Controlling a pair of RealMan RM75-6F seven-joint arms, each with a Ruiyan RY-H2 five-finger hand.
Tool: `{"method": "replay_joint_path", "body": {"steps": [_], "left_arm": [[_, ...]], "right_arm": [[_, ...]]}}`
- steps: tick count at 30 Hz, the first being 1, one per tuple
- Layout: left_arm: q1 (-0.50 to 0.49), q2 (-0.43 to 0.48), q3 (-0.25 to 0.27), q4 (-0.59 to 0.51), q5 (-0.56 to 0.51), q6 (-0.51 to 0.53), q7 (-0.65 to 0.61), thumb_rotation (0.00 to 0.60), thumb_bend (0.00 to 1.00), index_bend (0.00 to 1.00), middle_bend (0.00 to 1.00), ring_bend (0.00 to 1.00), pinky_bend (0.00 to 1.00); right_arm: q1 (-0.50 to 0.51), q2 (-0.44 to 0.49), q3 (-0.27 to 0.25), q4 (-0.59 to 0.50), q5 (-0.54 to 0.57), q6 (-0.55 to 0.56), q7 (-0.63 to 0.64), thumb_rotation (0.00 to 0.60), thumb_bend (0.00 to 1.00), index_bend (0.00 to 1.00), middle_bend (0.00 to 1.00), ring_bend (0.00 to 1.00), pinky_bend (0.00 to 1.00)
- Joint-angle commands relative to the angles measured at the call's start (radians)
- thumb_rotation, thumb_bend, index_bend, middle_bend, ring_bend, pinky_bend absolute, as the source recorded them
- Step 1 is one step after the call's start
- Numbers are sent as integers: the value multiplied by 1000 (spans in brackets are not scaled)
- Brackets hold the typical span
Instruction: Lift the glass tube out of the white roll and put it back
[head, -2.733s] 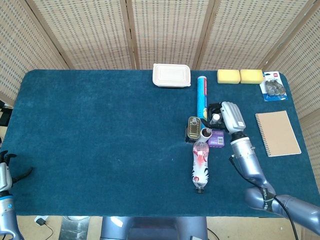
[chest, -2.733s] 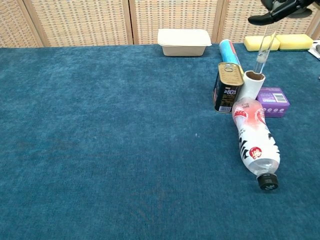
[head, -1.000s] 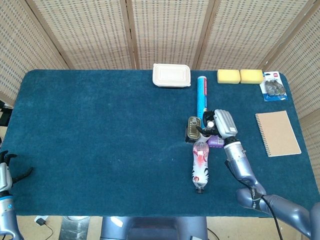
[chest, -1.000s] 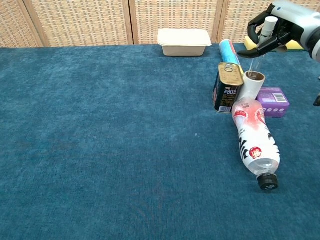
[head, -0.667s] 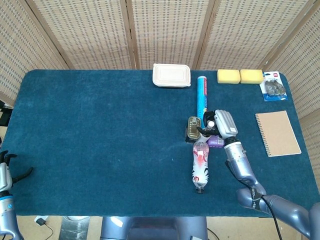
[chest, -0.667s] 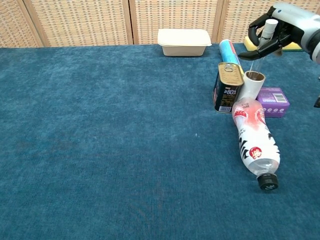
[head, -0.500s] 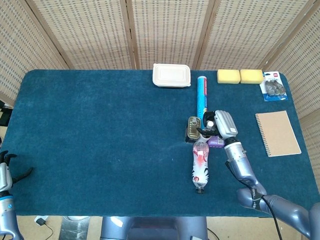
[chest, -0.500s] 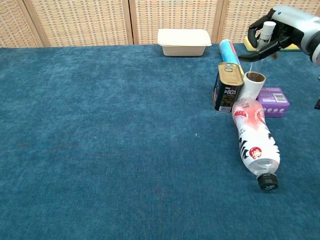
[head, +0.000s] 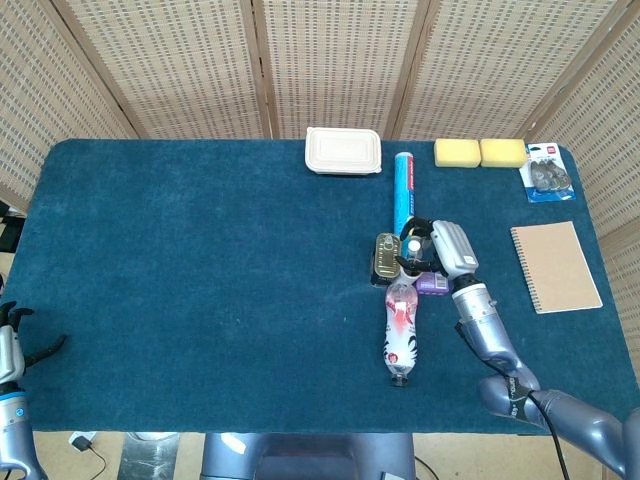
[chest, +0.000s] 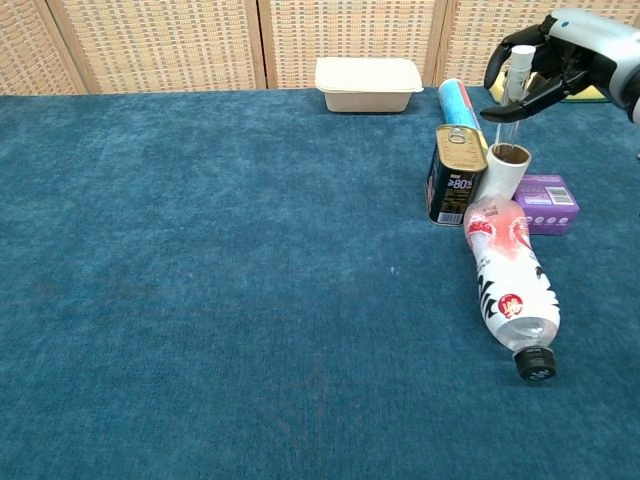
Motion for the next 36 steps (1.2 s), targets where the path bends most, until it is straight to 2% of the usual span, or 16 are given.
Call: {"method": "replay_joint_path", "body": {"steps": [1,11,20,31,36], "left_arm": [[0,0,0,0,0,0,0,393,29,316,178,84,205],[-4,1,3,0,4,-1,-1,389,30,316,178,84,205],[-14,3,11,0,14,-4,-4,392,29,317,178,84,205],[-38,6,28,2,36,-11,-11,391,29,317,178,84,205],[-59,8,41,3,52,-20,-20,393,29,316,178,84,205]], "right_arm": [[-1,4,-1,-3,-5,1,6,600,252,452,453,446,477],[-12,33,-4,-27,-19,14,16,600,216,379,367,344,369],[-34,67,-4,-56,-24,44,1,599,198,333,313,291,326],[-93,163,2,-163,-66,157,-23,594,193,306,288,263,303],[-145,220,-22,-213,-100,221,-53,594,193,306,288,259,300]]}}
